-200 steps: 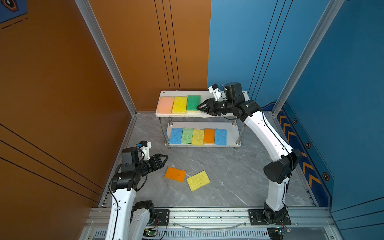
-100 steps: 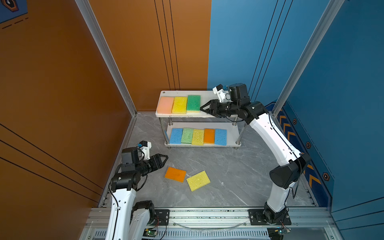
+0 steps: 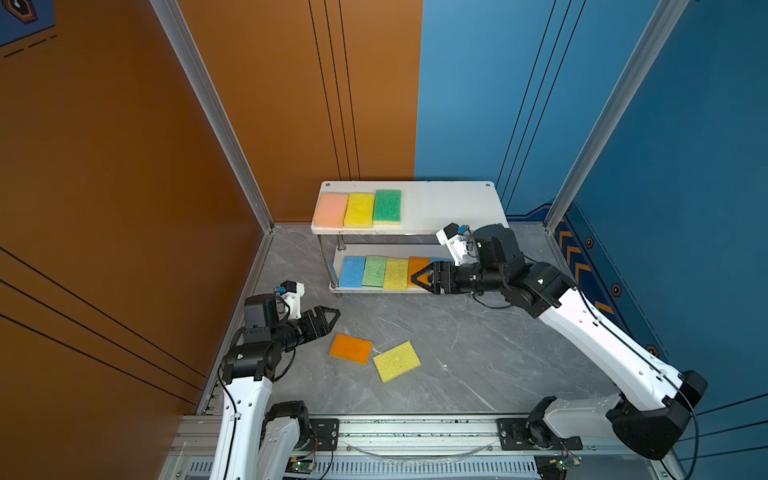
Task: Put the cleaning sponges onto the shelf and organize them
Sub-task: 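Withdraw the right gripper from the top shelf toward the table, then move both grippers toward the pale yellow sponge on the table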
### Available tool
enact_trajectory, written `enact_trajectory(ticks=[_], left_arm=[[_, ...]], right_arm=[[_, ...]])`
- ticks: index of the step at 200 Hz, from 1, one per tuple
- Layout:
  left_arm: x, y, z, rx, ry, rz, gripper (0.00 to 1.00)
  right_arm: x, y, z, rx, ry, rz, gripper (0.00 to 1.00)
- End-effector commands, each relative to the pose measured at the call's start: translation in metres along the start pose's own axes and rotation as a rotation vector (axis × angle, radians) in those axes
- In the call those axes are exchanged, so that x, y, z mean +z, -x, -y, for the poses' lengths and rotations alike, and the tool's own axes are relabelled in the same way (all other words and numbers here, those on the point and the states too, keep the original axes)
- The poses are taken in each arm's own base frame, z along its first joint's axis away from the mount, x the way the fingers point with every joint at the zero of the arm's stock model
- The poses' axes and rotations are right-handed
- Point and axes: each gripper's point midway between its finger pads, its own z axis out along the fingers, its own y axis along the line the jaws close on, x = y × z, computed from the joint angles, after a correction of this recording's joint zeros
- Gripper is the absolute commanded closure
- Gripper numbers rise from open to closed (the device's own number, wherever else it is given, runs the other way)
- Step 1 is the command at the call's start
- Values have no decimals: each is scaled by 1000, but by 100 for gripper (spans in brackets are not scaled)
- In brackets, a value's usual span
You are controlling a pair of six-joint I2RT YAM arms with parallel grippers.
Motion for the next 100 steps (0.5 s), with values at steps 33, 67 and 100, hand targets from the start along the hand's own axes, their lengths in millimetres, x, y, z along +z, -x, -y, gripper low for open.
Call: enact_trajectory(ticks=[33, 67, 100], left_arm=[[17, -24, 24, 68, -94, -130, 15], [35, -48, 30, 111, -39, -224, 15], [55, -62, 28, 99, -14, -269, 15]], right_arm=[[59, -116, 58, 200, -14, -115, 24], [83, -162, 67, 202, -28, -197, 20], [109, -184, 73, 219, -23, -274, 20]])
